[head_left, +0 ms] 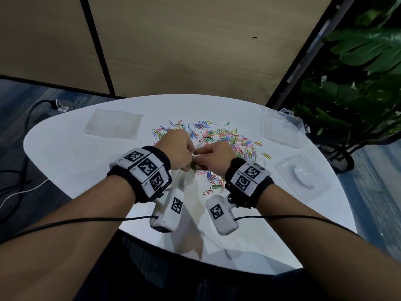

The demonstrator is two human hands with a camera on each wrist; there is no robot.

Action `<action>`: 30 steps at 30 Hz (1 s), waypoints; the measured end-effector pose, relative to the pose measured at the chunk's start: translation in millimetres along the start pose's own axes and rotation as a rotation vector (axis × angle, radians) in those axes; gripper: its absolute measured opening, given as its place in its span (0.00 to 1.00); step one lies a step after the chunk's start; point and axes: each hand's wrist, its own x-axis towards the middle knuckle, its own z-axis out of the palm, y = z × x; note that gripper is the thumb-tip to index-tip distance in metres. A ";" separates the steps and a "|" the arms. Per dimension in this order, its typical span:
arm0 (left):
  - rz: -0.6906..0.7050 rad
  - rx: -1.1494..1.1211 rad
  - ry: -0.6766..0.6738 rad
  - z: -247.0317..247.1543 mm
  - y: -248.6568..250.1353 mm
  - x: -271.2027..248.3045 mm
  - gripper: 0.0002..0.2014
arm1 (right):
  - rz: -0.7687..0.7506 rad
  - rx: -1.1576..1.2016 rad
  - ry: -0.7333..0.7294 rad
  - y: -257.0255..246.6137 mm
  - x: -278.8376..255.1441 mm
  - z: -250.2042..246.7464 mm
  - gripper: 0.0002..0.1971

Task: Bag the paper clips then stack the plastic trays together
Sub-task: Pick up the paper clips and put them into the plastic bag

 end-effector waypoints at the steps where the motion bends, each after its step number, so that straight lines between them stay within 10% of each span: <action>1: 0.000 -0.003 -0.002 -0.1 -0.2 -0.1 0.12 | -0.064 -0.110 0.026 -1.7 -0.4 0.1 0.09; 4: 0.008 -0.003 0.003 -3.4 -0.2 -0.4 0.12 | -0.181 -0.460 -0.067 -10.9 -4.8 1.2 0.13; 8: -0.011 0.039 0.055 -9.7 -3.2 -0.5 0.13 | -0.126 -0.057 -0.125 -20.1 -2.0 -13.2 0.14; 11: -0.030 0.057 0.063 -12.0 -6.8 -1.0 0.13 | -0.084 -0.190 0.013 -6.5 12.3 -48.1 0.11; 15: -0.020 0.074 0.052 -14.4 -7.8 -3.2 0.13 | 0.358 -0.810 -0.080 49.6 28.6 -75.7 0.52; 18: -0.024 0.088 0.051 -16.7 -9.1 -3.9 0.12 | 0.386 -1.010 -0.136 79.6 30.9 -66.4 0.63; 30: -0.030 0.133 0.049 -21.1 -18.8 -1.8 0.11 | -0.070 -1.102 0.119 79.4 59.2 -22.8 0.16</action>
